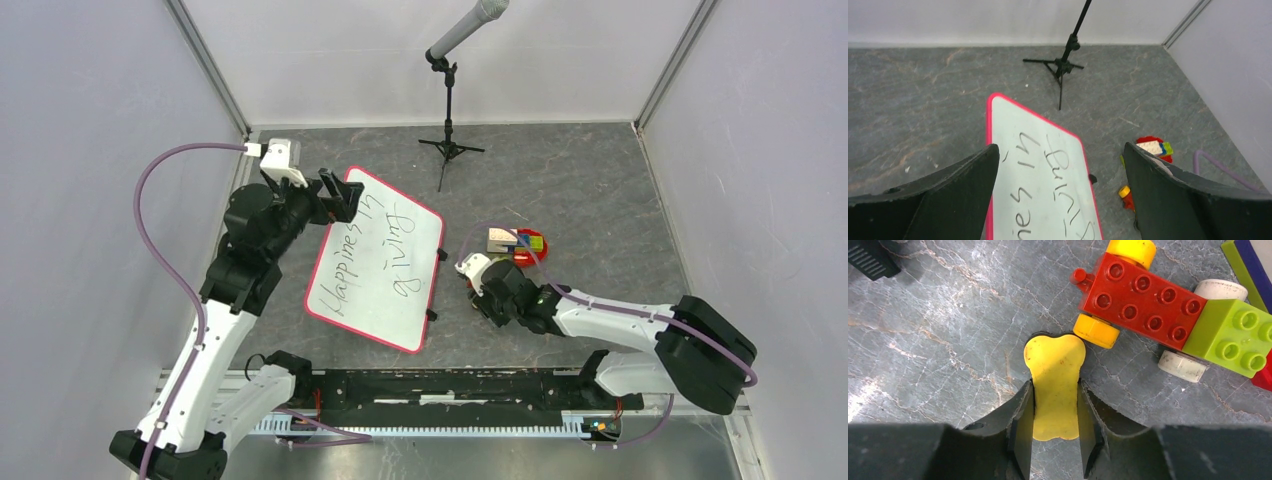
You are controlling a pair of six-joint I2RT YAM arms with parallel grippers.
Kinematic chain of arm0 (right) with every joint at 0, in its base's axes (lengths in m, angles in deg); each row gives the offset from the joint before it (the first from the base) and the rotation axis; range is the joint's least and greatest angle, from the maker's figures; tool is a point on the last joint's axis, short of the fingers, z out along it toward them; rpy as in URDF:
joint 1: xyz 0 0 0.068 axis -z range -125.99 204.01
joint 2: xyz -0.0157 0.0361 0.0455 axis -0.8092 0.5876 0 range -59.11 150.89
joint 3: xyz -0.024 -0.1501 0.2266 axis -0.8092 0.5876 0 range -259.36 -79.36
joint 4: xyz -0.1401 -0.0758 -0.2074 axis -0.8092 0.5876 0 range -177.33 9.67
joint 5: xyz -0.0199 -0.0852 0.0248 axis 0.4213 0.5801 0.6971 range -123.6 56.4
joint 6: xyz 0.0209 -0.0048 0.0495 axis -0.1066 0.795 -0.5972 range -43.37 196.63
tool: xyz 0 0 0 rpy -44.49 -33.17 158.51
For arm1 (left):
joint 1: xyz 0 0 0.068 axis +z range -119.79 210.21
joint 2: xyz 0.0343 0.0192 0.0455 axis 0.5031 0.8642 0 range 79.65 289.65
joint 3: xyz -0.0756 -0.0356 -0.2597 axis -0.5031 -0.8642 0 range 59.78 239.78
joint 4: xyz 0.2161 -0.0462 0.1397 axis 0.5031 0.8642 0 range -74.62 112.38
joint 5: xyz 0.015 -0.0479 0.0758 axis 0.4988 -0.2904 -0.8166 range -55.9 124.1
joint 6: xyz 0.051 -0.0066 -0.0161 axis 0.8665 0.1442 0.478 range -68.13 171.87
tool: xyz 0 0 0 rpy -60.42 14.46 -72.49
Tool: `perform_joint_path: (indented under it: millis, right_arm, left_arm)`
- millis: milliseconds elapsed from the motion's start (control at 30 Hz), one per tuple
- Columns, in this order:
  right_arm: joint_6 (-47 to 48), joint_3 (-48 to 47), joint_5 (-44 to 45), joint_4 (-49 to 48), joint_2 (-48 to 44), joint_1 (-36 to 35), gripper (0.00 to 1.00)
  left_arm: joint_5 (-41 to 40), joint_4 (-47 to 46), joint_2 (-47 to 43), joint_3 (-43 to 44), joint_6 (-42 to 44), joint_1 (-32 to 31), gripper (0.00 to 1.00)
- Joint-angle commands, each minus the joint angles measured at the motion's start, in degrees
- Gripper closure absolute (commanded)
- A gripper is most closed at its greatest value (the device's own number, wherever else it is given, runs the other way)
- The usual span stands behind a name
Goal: Erase the whiteboard
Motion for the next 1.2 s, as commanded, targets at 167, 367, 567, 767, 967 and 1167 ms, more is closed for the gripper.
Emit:
perform_joint_path:
  millis: [167,367,567,767,967,1167]
  right_arm:
    - [1.5,0.1,-0.8,-5.6,-4.3,-1.2,0.82]
    - [2.0,-4.0,-9.1,-11.7,-7.5,-1.6,0.84]
    - [-0.4,-10.0,-8.7,-17.7,-4.9,-1.6,0.84]
    - [-10.8,-17.9,-8.6,-21.6,2.2,-1.5,0.87]
    - [-12.1,-25.6,-9.8,-26.8,10.6,-1.5,0.86]
    - [-13.2,-35.8,-11.2,-27.7,19.6,-1.5,0.86]
  left_arm:
    - [-16.1,17.9,-0.8,6.7,0.6,0.2,0.0]
    - [-17.9,22.3,2.7,3.7,-2.1,0.6,0.0]
    - [-1.5,17.6,7.4,4.8,-8.5,9.0,0.0]
    - [11.2,11.1,18.2,8.2,-13.5,13.9,0.0]
    - [14.0,7.4,25.6,11.0,-13.1,15.1,0.01]
    - [15.5,7.1,29.8,13.5,-10.5,16.1,0.16]
